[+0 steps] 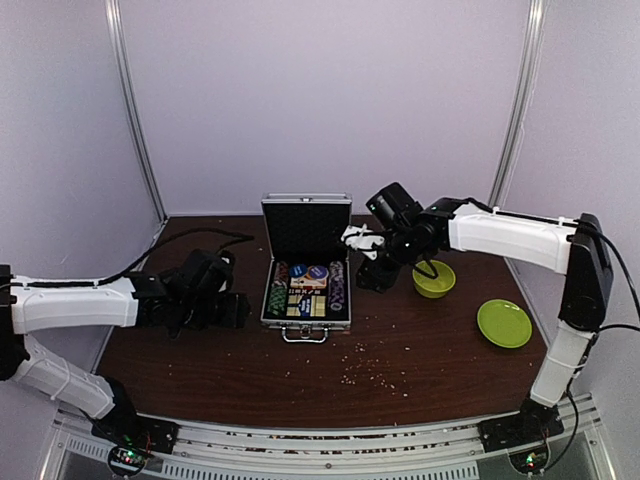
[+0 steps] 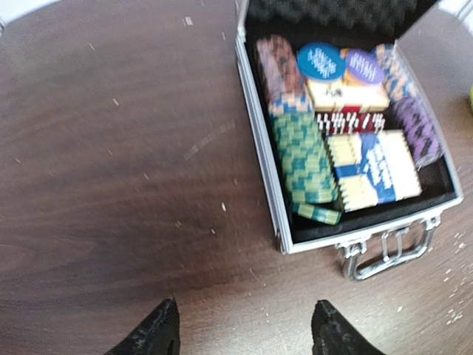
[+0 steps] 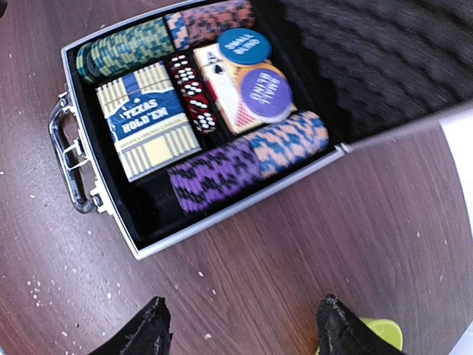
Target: Pack up texas hold em set
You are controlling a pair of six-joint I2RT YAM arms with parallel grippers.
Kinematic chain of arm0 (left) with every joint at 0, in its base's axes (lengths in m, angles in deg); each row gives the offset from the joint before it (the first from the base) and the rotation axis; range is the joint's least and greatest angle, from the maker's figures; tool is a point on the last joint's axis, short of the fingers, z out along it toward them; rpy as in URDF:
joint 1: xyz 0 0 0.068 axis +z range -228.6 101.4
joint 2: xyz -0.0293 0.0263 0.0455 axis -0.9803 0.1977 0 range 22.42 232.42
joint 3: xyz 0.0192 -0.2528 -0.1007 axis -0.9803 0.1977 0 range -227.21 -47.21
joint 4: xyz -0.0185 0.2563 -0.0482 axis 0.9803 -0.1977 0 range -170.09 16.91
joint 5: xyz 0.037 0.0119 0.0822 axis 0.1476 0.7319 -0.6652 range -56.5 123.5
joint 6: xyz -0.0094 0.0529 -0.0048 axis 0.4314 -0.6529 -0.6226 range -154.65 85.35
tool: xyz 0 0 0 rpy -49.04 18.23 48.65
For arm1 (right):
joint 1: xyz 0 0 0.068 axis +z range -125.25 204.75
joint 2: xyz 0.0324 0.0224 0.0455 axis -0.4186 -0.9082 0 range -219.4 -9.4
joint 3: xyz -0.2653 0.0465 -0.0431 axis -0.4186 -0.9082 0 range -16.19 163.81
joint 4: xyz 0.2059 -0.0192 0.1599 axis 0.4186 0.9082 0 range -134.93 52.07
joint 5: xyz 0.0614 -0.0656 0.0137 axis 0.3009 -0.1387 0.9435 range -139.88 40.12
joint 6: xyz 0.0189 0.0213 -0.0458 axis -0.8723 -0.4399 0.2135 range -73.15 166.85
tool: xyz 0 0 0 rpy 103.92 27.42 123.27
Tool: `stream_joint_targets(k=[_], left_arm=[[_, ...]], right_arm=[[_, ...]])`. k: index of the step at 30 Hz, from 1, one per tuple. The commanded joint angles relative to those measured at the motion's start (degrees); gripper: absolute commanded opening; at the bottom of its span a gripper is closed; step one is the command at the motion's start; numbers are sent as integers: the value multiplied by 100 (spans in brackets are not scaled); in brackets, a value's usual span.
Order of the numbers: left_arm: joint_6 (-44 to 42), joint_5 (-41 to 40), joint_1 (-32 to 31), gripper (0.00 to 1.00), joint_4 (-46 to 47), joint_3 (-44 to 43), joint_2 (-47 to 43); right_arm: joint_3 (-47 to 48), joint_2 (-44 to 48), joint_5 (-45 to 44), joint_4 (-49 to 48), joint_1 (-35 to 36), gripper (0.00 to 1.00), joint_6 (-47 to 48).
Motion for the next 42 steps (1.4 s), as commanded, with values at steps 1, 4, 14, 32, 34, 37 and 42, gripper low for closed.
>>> stream_joint_targets(k=[1, 4, 14, 32, 34, 37, 42], left_arm=[[-386, -389, 191, 66, -205, -268, -393], [-703, -144, 671, 70, -276, -682, -635], [-701, 2672, 2629, 71, 381, -2651, 131], [107, 4636, 2712, 61, 1431, -4702, 2815], [80, 4680, 2674, 61, 1428, -4731, 2849], [42, 4725, 2602, 59, 1361, -4786, 2916], [46, 4851, 2510, 56, 1318, -4781, 2995]], right_arm=[[-227, 613, 430, 43, -538, 68, -472], [71, 857, 939, 10, -1030, 67, -841], [2455, -379, 2980, 176, -2134, 65, -2346], [3672, -1954, 4333, -619, -2068, 66, -3318], [3675, -2008, 4286, -671, -2059, 66, -3312], [3734, -2101, 4348, -703, -2036, 64, -3363], [3682, -2115, 4498, -621, -1901, 59, -3268]])
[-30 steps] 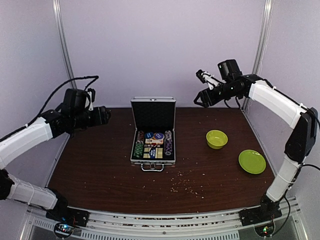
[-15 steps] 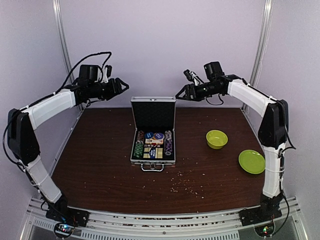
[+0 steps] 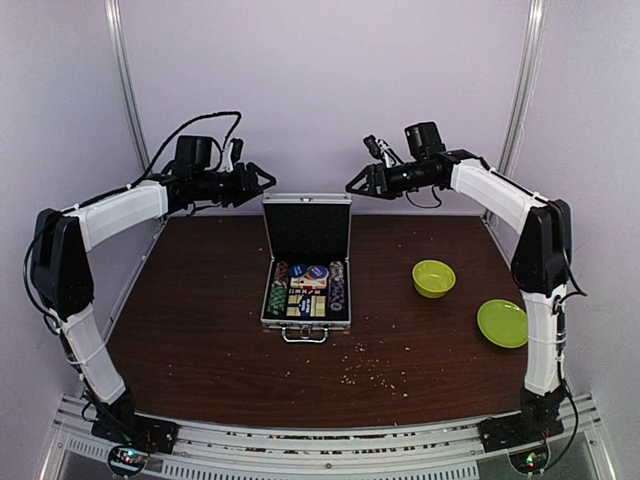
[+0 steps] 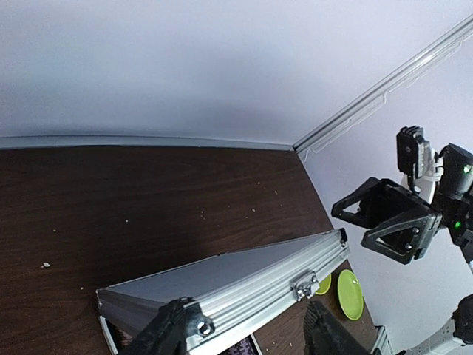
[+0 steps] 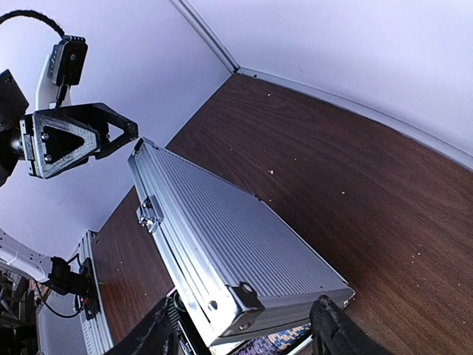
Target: Pack up texas hold em set
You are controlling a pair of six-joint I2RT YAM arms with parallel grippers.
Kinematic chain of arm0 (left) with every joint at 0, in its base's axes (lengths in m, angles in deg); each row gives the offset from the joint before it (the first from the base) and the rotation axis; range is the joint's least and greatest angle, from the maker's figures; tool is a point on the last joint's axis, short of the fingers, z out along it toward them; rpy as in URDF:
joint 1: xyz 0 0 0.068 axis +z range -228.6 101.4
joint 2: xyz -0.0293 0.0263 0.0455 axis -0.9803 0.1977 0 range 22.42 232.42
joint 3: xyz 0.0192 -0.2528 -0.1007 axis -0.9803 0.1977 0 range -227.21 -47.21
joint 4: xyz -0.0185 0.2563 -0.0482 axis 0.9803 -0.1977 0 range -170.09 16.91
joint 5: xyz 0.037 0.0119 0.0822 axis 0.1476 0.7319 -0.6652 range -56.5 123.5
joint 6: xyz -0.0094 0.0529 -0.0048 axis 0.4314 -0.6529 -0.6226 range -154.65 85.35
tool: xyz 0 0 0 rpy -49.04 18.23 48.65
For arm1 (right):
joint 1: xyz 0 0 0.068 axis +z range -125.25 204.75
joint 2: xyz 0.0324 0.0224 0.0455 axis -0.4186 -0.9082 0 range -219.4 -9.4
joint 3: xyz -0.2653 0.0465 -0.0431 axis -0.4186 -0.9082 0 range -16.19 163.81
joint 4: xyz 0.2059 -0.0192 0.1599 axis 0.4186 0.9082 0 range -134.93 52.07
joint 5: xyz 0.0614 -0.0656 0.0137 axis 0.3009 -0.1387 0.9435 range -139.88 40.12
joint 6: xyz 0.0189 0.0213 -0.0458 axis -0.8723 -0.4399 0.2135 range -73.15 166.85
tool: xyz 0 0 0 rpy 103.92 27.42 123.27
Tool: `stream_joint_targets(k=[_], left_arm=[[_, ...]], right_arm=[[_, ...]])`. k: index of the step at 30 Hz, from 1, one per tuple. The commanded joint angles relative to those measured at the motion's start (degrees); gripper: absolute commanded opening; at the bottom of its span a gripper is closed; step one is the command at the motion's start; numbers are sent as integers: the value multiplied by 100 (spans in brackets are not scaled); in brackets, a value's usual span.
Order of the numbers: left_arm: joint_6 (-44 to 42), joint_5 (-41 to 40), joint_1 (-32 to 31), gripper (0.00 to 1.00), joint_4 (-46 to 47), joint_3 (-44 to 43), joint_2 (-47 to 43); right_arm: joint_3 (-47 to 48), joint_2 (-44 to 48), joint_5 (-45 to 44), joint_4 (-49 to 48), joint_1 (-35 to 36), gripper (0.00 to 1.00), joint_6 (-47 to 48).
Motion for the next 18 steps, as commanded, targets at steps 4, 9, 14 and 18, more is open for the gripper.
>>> stream_joint_targets(k=[4, 9, 14, 18], left_arm=[[-97, 239, -162, 55, 71, -56, 28], [-88, 271, -252, 53, 63, 425, -229], [-138, 164, -442, 51, -36, 1254, -867], [-289, -345, -608, 53, -234, 2067, -1700]], right_arm=[[-158, -34, 332, -1, 255, 56, 78], [-808, 261, 561, 32, 337, 51, 144], [-2246, 1116, 631, -251, 369, 50, 259], [-3132, 1751, 420, -296, 369, 52, 557]])
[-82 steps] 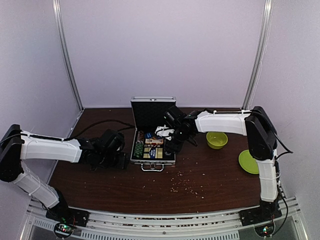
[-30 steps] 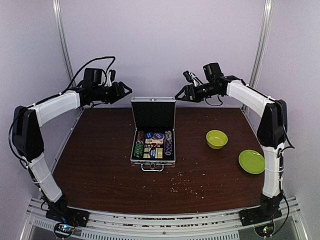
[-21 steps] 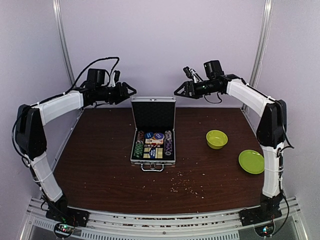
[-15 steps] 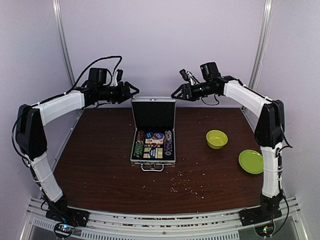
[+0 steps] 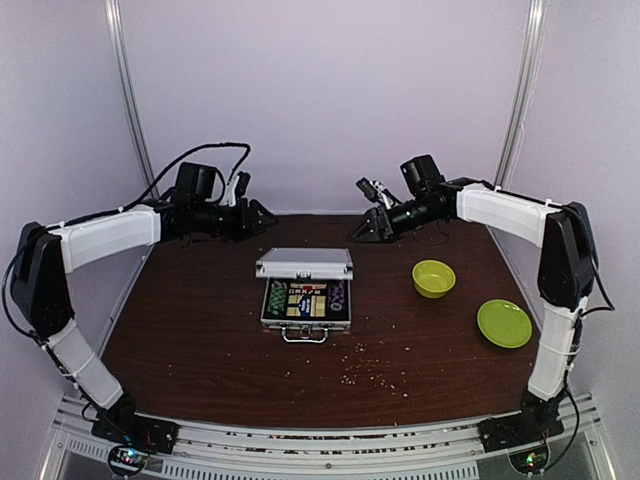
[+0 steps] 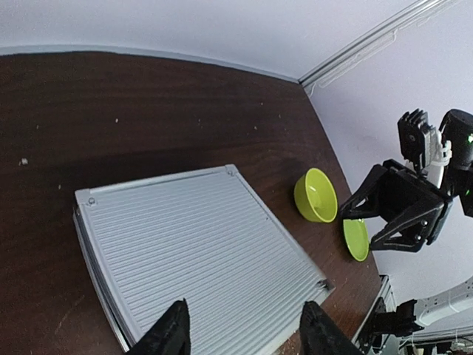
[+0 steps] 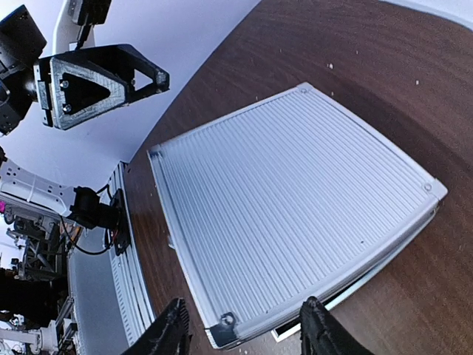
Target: Pack up texas hold em set
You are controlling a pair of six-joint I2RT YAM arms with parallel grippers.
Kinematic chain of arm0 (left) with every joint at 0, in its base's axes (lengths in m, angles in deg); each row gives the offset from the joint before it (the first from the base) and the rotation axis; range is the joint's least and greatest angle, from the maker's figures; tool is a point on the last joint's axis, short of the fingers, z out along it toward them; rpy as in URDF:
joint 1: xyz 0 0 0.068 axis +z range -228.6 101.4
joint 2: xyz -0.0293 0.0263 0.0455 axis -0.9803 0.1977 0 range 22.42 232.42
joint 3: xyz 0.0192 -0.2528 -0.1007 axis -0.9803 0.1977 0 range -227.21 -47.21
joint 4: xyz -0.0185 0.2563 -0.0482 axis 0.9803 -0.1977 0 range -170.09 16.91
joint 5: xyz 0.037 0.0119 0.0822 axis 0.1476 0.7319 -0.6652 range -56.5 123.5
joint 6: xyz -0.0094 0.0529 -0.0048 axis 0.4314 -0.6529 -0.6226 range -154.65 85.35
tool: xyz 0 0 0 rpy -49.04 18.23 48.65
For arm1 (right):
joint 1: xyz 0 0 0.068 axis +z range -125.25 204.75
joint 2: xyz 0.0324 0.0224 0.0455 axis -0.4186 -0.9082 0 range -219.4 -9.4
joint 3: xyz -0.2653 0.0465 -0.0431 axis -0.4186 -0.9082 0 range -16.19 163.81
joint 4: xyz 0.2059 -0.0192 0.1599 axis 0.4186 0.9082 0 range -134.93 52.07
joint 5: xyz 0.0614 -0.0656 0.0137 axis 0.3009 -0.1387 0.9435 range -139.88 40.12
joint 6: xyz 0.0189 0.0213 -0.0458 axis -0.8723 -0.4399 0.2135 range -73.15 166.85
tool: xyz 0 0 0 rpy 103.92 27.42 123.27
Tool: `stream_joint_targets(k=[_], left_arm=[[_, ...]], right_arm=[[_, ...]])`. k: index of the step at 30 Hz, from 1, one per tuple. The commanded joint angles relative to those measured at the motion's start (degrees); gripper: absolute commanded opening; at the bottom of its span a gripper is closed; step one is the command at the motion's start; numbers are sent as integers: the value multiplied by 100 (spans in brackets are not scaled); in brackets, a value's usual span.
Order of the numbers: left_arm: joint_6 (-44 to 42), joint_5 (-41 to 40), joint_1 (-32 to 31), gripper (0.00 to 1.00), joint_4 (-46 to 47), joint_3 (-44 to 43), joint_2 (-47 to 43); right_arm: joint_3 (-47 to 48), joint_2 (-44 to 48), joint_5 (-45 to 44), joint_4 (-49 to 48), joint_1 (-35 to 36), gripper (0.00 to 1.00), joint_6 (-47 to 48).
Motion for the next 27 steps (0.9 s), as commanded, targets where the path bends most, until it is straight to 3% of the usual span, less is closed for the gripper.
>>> stream_joint_targets(k=[1, 6, 15, 27], left_arm=[[-221, -544, -165, 55, -148, 815, -992], [-358, -1169, -158, 64, -545, 1153, -1016], [-626, -1243, -115, 64, -802, 430, 496], [-556, -996, -119, 64, -1043, -309, 1600]], right_arm=[[-795, 718, -349, -99, -6, 53, 401], [-946, 572, -1232, -145, 2, 57, 398], [287, -1075, -1322, 584, 167, 57, 393], [381, -1611, -1207, 703, 369, 57, 447]])
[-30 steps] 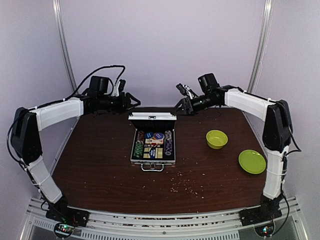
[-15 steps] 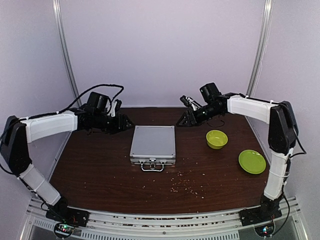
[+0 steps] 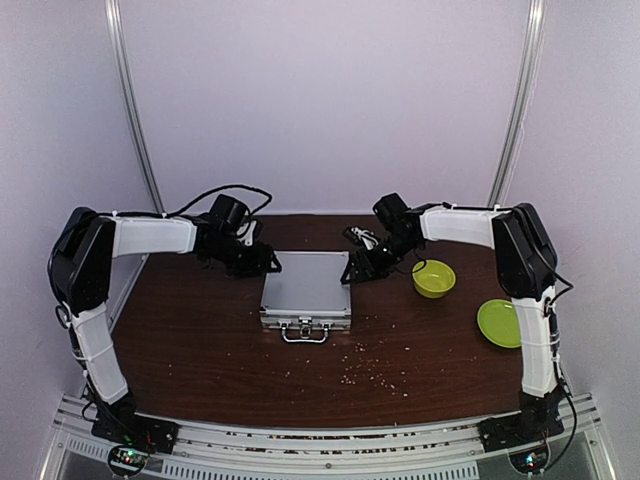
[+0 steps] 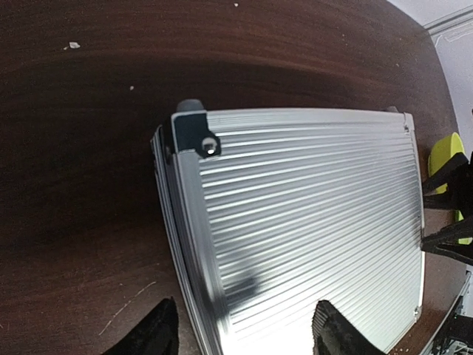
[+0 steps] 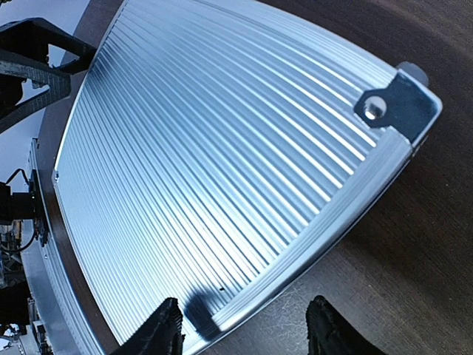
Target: Pack up texas hold em set
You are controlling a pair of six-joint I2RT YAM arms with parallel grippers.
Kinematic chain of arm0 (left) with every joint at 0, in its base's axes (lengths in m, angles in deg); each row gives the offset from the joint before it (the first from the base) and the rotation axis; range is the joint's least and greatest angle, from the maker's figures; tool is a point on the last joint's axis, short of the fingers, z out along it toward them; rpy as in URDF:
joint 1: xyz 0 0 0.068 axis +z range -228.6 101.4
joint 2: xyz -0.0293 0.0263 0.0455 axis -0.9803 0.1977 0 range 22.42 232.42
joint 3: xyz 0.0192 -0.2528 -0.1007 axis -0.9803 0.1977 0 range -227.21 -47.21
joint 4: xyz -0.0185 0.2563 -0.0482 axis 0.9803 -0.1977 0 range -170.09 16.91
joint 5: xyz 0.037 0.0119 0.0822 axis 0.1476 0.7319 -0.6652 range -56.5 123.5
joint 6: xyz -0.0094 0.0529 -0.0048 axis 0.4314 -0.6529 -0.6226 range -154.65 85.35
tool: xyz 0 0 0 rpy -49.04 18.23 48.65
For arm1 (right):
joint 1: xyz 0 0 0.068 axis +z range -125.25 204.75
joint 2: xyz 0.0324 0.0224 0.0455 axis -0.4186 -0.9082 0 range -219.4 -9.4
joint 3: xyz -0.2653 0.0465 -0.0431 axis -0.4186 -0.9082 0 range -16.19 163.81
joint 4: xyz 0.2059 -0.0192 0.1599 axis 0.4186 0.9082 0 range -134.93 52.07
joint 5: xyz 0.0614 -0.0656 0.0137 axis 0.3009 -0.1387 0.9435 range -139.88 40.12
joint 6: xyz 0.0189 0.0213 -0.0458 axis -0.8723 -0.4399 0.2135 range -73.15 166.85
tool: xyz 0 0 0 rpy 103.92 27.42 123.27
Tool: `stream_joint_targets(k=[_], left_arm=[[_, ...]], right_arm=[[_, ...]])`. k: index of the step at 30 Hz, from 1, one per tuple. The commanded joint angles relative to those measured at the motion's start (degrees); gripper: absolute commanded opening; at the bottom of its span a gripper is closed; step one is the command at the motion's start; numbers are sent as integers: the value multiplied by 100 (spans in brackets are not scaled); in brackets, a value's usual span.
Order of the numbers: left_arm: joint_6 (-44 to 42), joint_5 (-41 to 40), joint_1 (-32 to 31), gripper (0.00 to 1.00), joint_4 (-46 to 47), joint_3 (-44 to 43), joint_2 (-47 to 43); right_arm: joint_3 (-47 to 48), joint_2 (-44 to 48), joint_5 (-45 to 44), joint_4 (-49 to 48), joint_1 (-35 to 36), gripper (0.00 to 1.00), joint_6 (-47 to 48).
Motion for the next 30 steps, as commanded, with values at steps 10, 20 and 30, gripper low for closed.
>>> stream_joint_targets(k=[10, 20, 30], left_arm=[[-168, 778, -117, 61, 132, -292, 375], [-416, 1073, -457, 59, 11, -931, 839], [-447, 1284, -541, 58, -50, -1417, 1155]], right_arm=[[-566, 152, 328, -113, 162, 56, 54], [-1381, 724, 505, -552, 648, 56, -52], [-1604, 959, 475, -597, 801, 56, 2]])
